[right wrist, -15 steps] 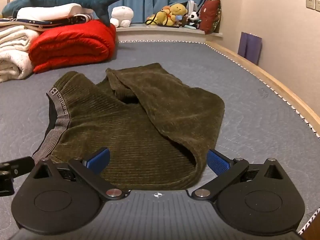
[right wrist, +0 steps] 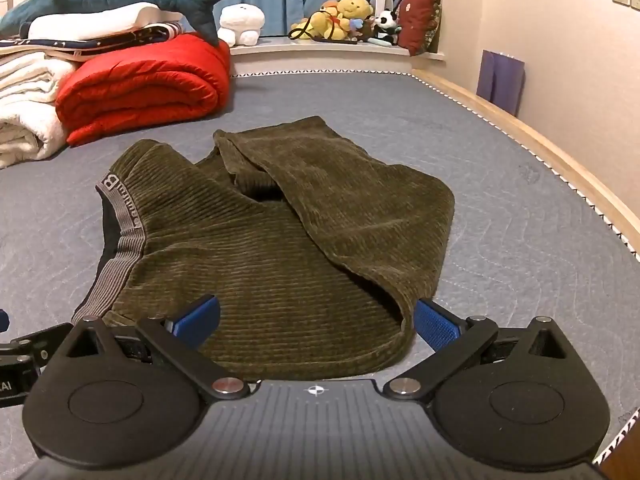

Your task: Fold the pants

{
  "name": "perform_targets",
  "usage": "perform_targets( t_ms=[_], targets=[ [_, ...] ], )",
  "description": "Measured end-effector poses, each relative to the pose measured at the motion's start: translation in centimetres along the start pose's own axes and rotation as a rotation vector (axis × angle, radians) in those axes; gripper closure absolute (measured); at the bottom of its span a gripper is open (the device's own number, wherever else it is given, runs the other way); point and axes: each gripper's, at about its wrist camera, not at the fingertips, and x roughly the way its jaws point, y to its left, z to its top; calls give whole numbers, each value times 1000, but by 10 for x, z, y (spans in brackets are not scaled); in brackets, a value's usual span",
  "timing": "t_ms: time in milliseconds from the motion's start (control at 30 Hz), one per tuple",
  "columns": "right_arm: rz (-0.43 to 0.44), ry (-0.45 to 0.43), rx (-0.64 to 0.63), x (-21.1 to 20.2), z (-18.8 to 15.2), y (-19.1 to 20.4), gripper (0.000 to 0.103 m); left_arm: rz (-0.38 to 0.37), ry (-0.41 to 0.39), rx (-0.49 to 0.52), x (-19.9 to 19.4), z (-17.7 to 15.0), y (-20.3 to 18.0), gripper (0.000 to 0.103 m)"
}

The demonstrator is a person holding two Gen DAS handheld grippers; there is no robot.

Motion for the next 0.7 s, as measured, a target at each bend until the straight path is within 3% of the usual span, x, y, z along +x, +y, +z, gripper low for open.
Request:
perform_targets(
  t_ms=[700],
  targets=[
    [-11,26,-18,6,-4,6,1,-18,33,-8,-1,-1,-1,0]
  ],
)
